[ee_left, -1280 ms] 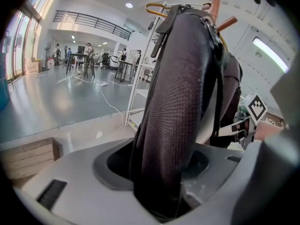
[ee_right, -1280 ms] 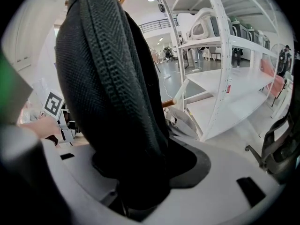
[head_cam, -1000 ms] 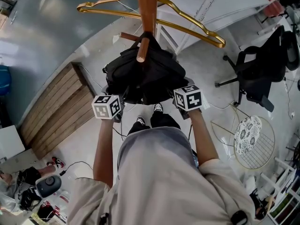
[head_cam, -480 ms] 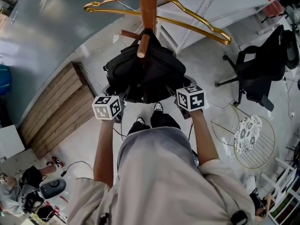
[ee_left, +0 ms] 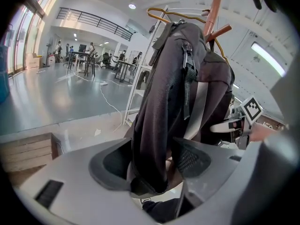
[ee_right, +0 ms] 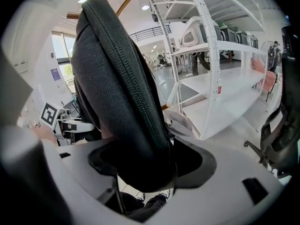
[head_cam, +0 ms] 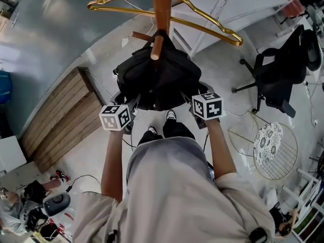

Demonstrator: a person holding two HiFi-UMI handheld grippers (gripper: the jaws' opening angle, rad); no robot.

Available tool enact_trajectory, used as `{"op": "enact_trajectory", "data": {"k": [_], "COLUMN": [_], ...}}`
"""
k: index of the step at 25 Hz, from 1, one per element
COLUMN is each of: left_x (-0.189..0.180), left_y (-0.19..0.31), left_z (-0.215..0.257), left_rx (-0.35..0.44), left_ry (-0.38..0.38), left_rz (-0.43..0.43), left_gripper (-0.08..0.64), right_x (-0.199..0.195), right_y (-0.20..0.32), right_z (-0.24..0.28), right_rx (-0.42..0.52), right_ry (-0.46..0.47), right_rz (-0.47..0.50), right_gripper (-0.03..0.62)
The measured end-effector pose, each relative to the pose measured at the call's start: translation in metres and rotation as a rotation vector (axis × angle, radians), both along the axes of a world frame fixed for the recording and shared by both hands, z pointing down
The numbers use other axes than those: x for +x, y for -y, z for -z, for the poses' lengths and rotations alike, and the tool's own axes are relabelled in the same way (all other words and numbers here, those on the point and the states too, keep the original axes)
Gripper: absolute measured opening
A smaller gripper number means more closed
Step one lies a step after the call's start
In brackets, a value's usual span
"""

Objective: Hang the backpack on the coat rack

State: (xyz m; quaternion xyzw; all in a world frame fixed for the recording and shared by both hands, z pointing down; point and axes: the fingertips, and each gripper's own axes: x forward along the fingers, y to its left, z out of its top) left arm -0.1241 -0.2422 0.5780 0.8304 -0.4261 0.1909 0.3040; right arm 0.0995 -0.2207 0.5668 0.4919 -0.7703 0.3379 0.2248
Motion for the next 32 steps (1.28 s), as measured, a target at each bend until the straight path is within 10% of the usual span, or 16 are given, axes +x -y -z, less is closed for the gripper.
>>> {"op": "enact_trajectory", "data": {"k": [32], "left_x": [-0.019], "left_y": [-0.027], "left_z": [0.011], "left_rx": [0.022], "left_ry": [-0.027], "left_rz": [0.026], "left_gripper": [0.254], "right_x": [0.002], "right_y": [-0.025], "right_z": [0.011], "right_rx": [0.037], "right_ry": [-0.012], "right_rz": [-0.057], "right_gripper": [0.305]}}
